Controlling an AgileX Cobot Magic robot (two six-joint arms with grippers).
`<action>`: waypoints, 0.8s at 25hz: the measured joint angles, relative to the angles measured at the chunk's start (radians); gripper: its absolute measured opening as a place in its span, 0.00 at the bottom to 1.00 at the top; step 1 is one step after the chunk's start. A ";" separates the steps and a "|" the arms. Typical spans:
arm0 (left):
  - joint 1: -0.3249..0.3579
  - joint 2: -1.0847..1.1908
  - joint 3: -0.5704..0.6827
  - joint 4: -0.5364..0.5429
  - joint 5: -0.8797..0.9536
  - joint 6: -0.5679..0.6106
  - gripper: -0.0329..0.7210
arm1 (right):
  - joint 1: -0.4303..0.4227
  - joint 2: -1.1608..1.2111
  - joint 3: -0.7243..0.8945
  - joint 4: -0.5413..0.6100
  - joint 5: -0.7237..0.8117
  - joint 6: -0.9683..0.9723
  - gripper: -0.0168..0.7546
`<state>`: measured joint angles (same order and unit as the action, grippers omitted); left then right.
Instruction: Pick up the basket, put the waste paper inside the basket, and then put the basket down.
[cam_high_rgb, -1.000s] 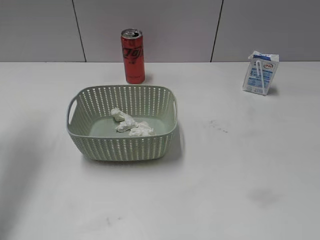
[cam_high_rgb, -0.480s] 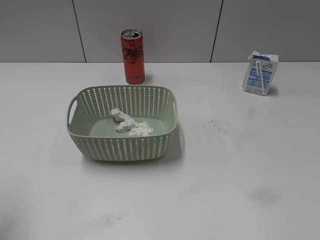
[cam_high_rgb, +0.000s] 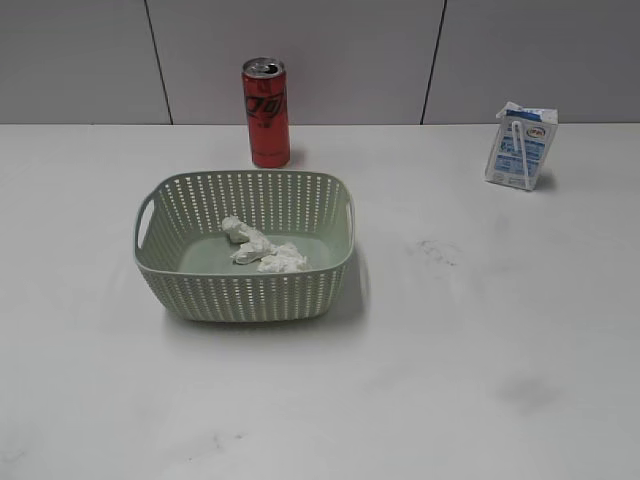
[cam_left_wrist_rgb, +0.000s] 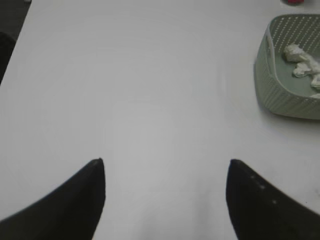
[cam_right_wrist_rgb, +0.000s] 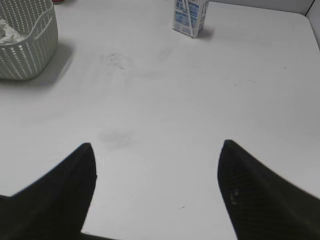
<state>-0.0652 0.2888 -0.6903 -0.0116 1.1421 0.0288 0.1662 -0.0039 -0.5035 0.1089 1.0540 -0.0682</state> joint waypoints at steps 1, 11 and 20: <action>0.000 -0.052 0.017 0.000 0.000 0.000 0.80 | 0.000 0.000 0.000 0.000 0.000 0.000 0.76; 0.000 -0.294 0.167 -0.004 -0.007 0.000 0.79 | 0.000 0.000 0.000 0.000 0.000 0.001 0.76; 0.000 -0.294 0.197 -0.020 -0.046 -0.001 0.75 | 0.000 0.000 0.000 0.001 -0.001 0.001 0.76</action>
<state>-0.0652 -0.0047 -0.4935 -0.0314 1.0959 0.0279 0.1662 -0.0039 -0.5035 0.1100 1.0527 -0.0672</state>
